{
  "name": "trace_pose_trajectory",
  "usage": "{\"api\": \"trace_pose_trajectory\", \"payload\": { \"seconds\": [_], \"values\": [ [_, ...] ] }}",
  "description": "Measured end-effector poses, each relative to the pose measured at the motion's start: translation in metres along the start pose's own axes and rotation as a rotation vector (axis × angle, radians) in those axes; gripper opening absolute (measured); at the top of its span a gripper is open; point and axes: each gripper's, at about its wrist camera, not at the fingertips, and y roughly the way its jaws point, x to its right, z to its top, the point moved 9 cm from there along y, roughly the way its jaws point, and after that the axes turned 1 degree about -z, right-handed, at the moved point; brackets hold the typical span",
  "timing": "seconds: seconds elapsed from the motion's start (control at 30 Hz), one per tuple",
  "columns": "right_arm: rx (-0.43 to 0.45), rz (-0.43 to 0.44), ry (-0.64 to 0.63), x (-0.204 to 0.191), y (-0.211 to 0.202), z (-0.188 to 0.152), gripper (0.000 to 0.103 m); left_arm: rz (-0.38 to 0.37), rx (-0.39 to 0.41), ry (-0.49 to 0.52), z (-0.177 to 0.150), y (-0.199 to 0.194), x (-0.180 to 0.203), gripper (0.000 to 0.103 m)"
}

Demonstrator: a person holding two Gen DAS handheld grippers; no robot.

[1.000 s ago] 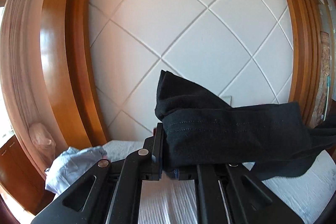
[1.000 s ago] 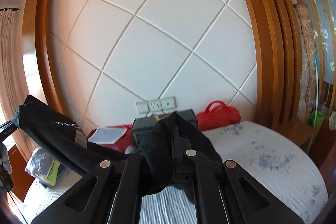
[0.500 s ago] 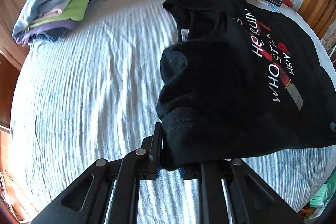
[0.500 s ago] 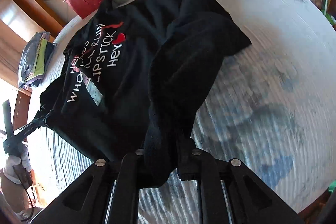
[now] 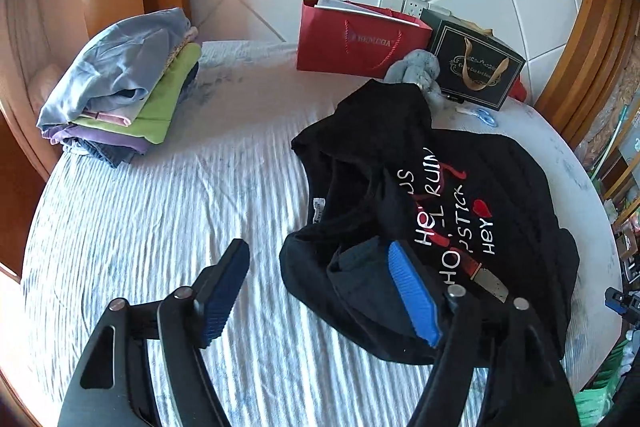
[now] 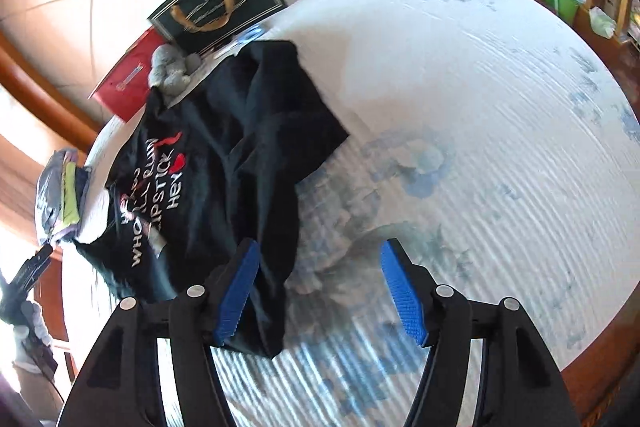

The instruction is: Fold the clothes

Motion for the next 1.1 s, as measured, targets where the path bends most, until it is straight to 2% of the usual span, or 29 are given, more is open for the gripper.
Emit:
{"api": "trace_pose_trajectory", "payload": {
  "seconds": [0.13,0.27,0.33,0.37,0.4,0.47,0.5,0.53,0.6,0.73,0.77,0.8,0.83,0.9,0.93,0.97,1.0,1.03,1.07,1.1],
  "values": [
    [-0.019,0.013,0.033,0.003,0.031,0.029,0.063,0.011,-0.098,0.002,-0.008,0.051,0.019,0.075],
    [-0.024,0.033,-0.009,-0.02,0.053,0.051,0.063,0.04,-0.173,-0.01,-0.021,0.085,0.027,0.075],
    [-0.022,0.016,-0.058,-0.035,0.061,0.059,0.063,0.095,-0.233,0.015,-0.036,0.098,0.024,0.075],
    [-0.022,0.009,-0.087,-0.044,0.065,0.062,0.063,0.125,-0.266,0.029,-0.044,0.104,0.021,0.069],
    [-0.022,0.003,-0.118,-0.052,0.068,0.064,0.063,0.135,-0.268,0.028,-0.05,0.106,0.02,0.064],
    [-0.027,-0.005,-0.18,-0.07,0.072,0.063,0.06,0.133,-0.252,0.024,-0.059,0.104,0.017,0.063],
    [-0.033,-0.003,-0.214,-0.079,0.074,0.06,0.051,0.134,-0.249,0.032,-0.061,0.103,0.017,0.062],
    [-0.039,-0.002,-0.248,-0.089,0.076,0.056,0.046,0.134,-0.246,0.036,-0.063,0.103,0.017,0.063],
    [-0.072,-0.009,-0.302,-0.104,0.086,0.045,0.046,0.133,-0.239,0.036,-0.064,0.102,0.017,0.064],
    [-0.142,-0.084,-0.348,-0.108,0.12,0.026,0.046,0.137,-0.232,0.034,-0.065,0.103,0.018,0.065],
    [-0.153,-0.106,-0.36,-0.106,0.128,0.022,0.043,0.136,-0.231,0.035,-0.066,0.103,0.019,0.065],
    [-0.127,-0.144,-0.393,-0.104,0.129,0.023,0.026,0.134,-0.23,0.036,-0.066,0.103,0.019,0.065],
    [-0.115,-0.169,-0.418,-0.103,0.128,0.024,0.005,0.133,-0.229,0.037,-0.066,0.103,0.019,0.065],
    [-0.095,-0.151,-0.373,-0.095,0.115,0.028,0.004,0.131,-0.227,0.039,-0.067,0.103,0.02,0.063],
    [-0.063,-0.168,-0.341,-0.084,0.104,0.033,0.004,0.13,-0.227,0.04,-0.067,0.103,0.02,0.059],
    [-0.026,-0.181,-0.292,-0.068,0.09,0.038,0.004,0.128,-0.229,0.035,-0.068,0.101,0.019,0.044],
    [0.007,-0.186,-0.223,-0.047,0.073,0.043,0.004,0.127,-0.233,0.027,-0.07,0.098,0.018,0.037],
    [0.034,-0.197,-0.155,-0.024,0.056,0.045,0.003,0.125,-0.237,0.019,-0.072,0.096,0.017,0.023],
    [0.056,-0.224,-0.098,0.001,0.04,0.044,0.003,0.124,-0.24,0.011,-0.073,0.093,0.016,0.016],
    [0.061,-0.255,-0.045,0.026,0.026,0.04,0.003,0.129,-0.249,0.007,-0.077,0.09,0.013,0.014]
  ]
}}
